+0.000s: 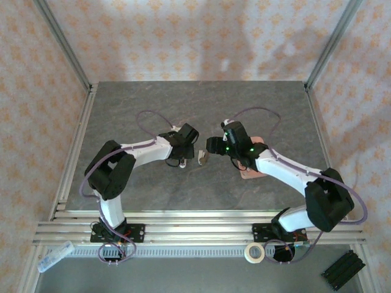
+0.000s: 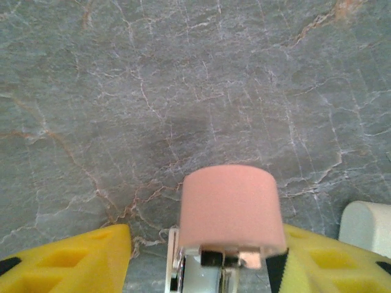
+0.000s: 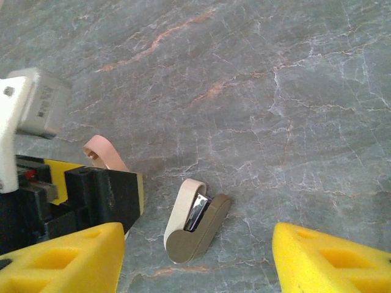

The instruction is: Load the staples into the stapler

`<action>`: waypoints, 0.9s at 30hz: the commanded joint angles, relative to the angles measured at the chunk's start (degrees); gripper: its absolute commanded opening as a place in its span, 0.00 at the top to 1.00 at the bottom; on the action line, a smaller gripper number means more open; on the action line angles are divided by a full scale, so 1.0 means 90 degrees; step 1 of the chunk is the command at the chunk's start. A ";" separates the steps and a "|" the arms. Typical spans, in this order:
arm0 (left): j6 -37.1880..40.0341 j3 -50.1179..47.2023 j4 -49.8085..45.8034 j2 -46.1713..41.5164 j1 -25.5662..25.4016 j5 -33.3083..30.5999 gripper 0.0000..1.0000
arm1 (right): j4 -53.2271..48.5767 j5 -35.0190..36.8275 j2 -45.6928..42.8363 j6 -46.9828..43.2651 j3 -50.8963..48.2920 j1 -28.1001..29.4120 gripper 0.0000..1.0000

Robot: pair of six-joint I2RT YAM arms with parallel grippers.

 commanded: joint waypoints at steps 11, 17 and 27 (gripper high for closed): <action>-0.0300 -0.0578 -0.0064 -0.1780 0.0032 -0.1033 0.32 | -0.3557 0.0606 0.1860 0.1806 0.2309 0.0796 0.28; -0.0429 -0.0896 0.0068 -0.1959 0.0061 -0.1150 0.32 | -0.3913 0.0658 0.2695 0.1779 0.2960 0.0976 0.26; -0.0508 -0.1041 0.0062 -0.2047 0.0076 -0.1202 0.32 | -0.3819 0.0915 0.3661 0.1562 0.3445 0.0977 0.27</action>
